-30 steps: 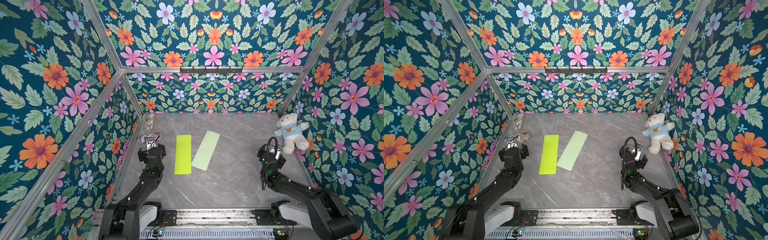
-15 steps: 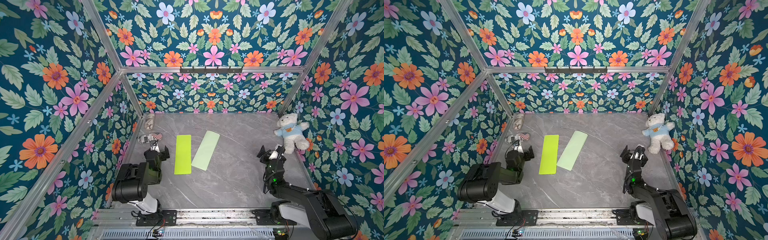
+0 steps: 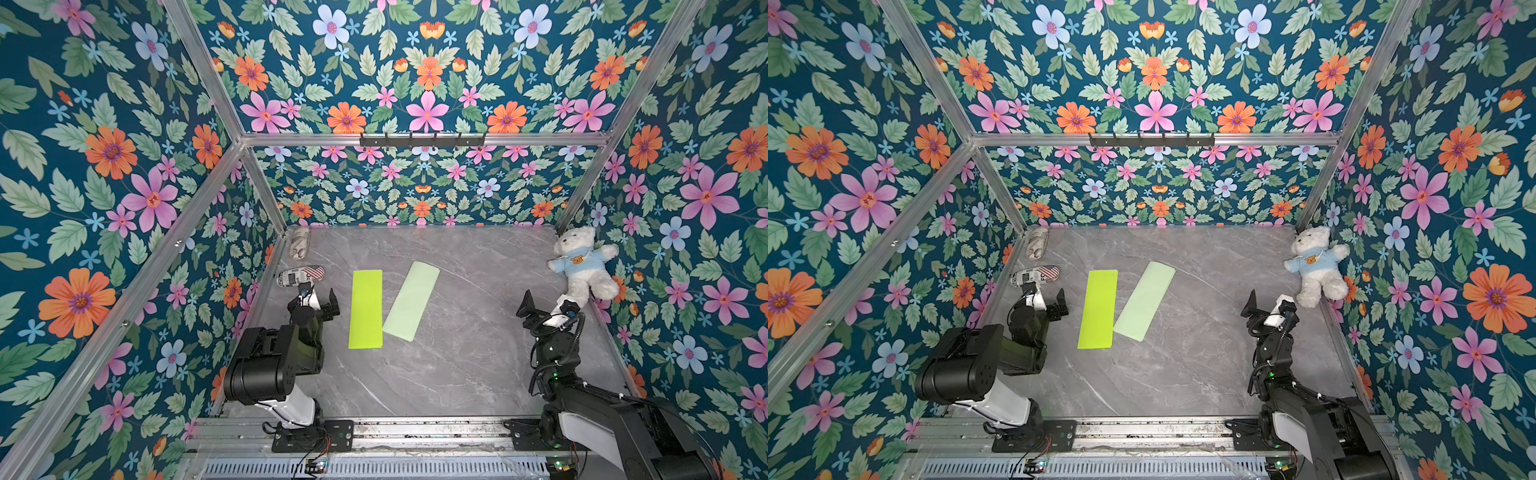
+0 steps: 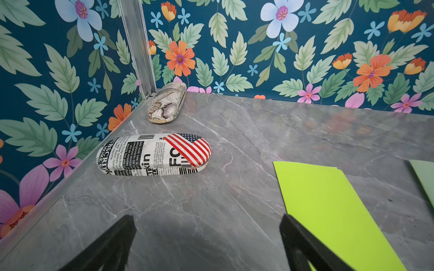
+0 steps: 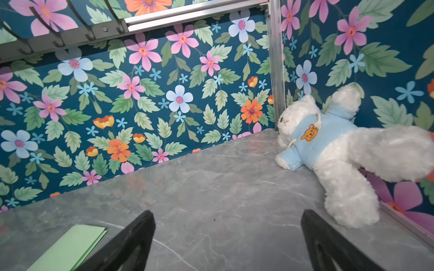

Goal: Fold the rectangular paper in half along the long edge
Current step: Reset both arms

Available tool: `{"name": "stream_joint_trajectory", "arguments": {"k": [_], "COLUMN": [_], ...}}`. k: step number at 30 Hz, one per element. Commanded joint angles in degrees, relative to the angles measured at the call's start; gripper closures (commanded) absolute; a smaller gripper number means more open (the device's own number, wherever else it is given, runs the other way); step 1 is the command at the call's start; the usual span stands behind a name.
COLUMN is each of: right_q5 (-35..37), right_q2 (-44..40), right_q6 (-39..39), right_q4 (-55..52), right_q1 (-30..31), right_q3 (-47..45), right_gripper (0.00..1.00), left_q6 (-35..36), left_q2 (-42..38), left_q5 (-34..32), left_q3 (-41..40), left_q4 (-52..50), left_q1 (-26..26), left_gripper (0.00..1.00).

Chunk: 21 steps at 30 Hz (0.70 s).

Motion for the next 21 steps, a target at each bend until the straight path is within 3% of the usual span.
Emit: {"name": "stream_joint_trajectory", "arguments": {"k": [1, 2, 5, 8, 11, 12, 14, 16, 17, 19, 21], "right_q5": [-3.2, -5.3, -2.7, -0.7, 0.3, 4.5, 0.6, -2.1, -4.0, -7.1, -6.7], "right_q2": [-1.0, 1.0, 9.8, 14.3, 24.1, 25.6, 19.1, 22.0, 19.6, 22.2, 20.1], "right_q6": [0.4, -1.6, -8.6, -7.4, -4.4, -4.4, -0.3, 0.1, 0.0, -2.7, -3.4], "right_q4": [-12.2, -9.8, 15.4, 23.5, 27.1, 27.3, 6.9, 10.4, 3.6, 11.8, 6.2], "right_q1": [-1.3, -2.7, -3.0, -3.0, -6.3, -6.0, -7.9, -10.3, -10.3, -9.8, -8.6], "right_q3": [3.1, 3.2, -1.8, -4.8, -0.7, 0.7, 4.9, 6.0, 7.0, 5.5, 6.1], "right_gripper": [0.01, 0.01, 0.01, 0.01, 0.01, 0.0, 0.01, 0.01, 0.01, 0.01, 0.01], "left_q6": [0.6, 0.7, 0.7, 0.7, 0.7, 0.7, 0.7, 0.7, 0.7, 0.8, 0.9], "left_q2": [0.0, 0.0, 0.0, -0.1, -0.1, 0.0, -0.1, 0.1, 0.0, 0.0, 0.1], "left_q5": [1.3, 1.3, 1.5, 1.6, 1.7, 1.7, 1.7, 1.7, 1.7, 1.9, 2.2], "left_q3": [0.3, 0.3, 0.3, 0.4, 0.5, 0.5, 0.4, 0.6, 0.6, 0.7, 0.9], "left_q4": [1.5, 1.5, 1.4, 1.1, 1.1, 1.2, 1.1, 1.0, 0.9, 0.7, 0.4], "left_q1": [0.0, 0.0, 0.0, 0.0, 0.0, 0.0, 0.0, 0.0, 0.0, 0.0, 0.0], "left_gripper": [0.0, 0.0, 0.0, 0.0, 0.0, 0.0, 0.0, 0.0, 0.0, 0.0, 0.0]}}
